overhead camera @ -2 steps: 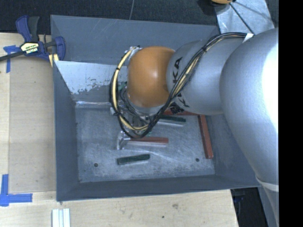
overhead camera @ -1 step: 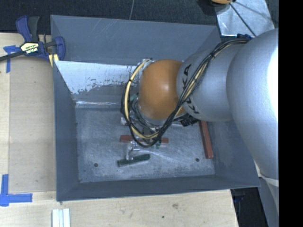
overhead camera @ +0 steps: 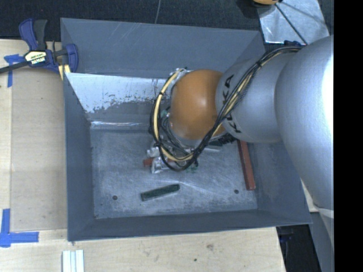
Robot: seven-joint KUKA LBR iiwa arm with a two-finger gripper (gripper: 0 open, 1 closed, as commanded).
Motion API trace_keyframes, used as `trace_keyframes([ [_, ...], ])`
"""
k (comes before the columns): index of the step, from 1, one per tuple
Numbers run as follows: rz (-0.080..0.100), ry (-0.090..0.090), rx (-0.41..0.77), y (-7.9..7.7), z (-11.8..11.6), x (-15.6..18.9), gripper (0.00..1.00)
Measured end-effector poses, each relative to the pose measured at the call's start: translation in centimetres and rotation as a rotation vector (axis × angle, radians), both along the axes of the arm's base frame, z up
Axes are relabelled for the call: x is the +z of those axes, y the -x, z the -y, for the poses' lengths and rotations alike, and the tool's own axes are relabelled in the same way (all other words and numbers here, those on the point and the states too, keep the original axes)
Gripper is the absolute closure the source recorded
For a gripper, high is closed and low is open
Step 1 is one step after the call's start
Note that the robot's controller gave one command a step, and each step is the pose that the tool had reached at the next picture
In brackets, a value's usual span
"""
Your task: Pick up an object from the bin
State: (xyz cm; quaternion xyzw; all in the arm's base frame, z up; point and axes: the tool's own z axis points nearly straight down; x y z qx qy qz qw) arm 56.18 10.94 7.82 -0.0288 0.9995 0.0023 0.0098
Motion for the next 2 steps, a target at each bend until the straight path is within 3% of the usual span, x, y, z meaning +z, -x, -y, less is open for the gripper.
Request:
trace_keyframes([
  [1, 0.0, 0.0, 0.0, 0.0, 0.0, 0.0, 1.0],
  [2, -0.016, 0.005, 0.004, -0.1, -0.7, 12.9, 1.0],
])
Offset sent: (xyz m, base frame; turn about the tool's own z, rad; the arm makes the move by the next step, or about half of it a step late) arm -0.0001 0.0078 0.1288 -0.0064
